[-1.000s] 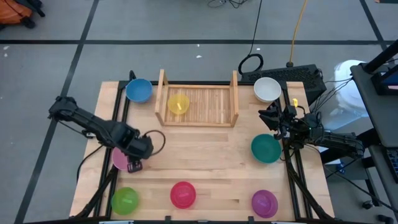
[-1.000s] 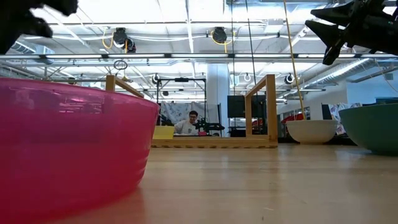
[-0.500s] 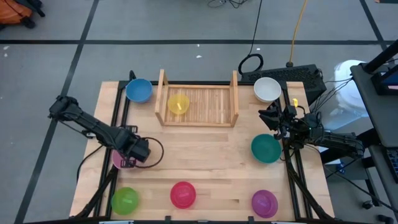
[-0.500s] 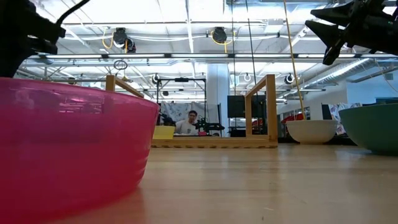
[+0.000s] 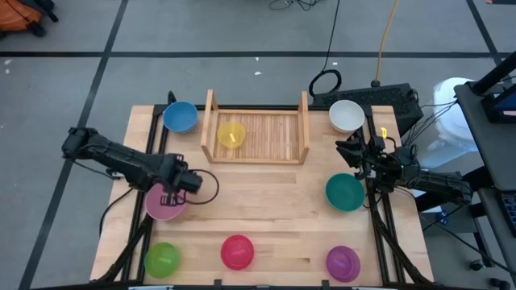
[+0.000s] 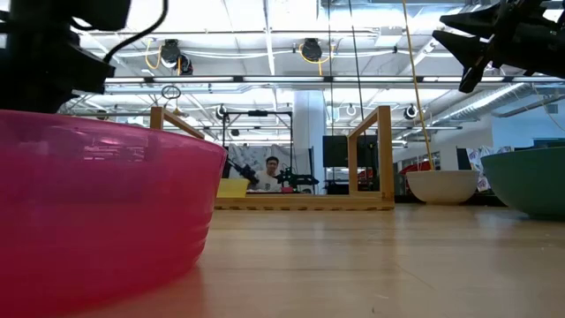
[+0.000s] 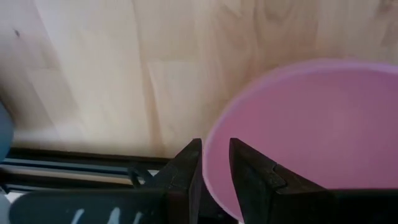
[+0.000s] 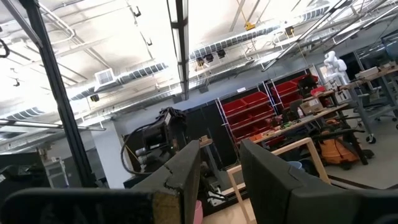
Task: Place and stack bowls onto a shelf
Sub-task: Put the pink bowl on the shelf
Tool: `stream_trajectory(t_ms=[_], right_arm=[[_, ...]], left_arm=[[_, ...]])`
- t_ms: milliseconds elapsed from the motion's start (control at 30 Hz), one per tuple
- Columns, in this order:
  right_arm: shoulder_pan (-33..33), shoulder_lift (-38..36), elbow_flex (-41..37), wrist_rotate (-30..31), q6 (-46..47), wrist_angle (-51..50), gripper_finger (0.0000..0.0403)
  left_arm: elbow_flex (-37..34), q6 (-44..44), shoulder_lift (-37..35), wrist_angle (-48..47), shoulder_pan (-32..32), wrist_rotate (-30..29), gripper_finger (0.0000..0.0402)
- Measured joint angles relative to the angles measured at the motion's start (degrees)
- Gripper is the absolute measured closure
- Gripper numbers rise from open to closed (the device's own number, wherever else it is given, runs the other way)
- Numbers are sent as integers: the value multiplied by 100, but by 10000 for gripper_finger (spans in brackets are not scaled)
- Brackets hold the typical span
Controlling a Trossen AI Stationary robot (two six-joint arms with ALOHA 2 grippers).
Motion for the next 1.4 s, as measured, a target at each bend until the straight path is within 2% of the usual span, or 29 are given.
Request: stream_trajectory(t_ms=[67, 233, 400, 633, 1000, 1400], right_arm=[[0, 0, 0, -2, -6, 0, 293], [0, 1, 0, -3, -44, 0, 293], [0, 0, 0, -4, -44, 0, 293], [0, 1, 0, -6, -44, -1, 293], [0, 0, 0, -8, -46, -1, 293], [0, 0, -2, -11, -92, -2, 293]], left_arm=[[0, 162, 0, -1, 196, 87, 314], [0, 415, 0, 18, 606, 747, 314], [0, 716, 0, 121, 798, 603, 314], [0, 765, 0, 246, 1012, 763, 314], [-185, 873, -2, 294, 1022, 1056, 314], [-217, 841, -2, 364, 1021, 1100, 314]])
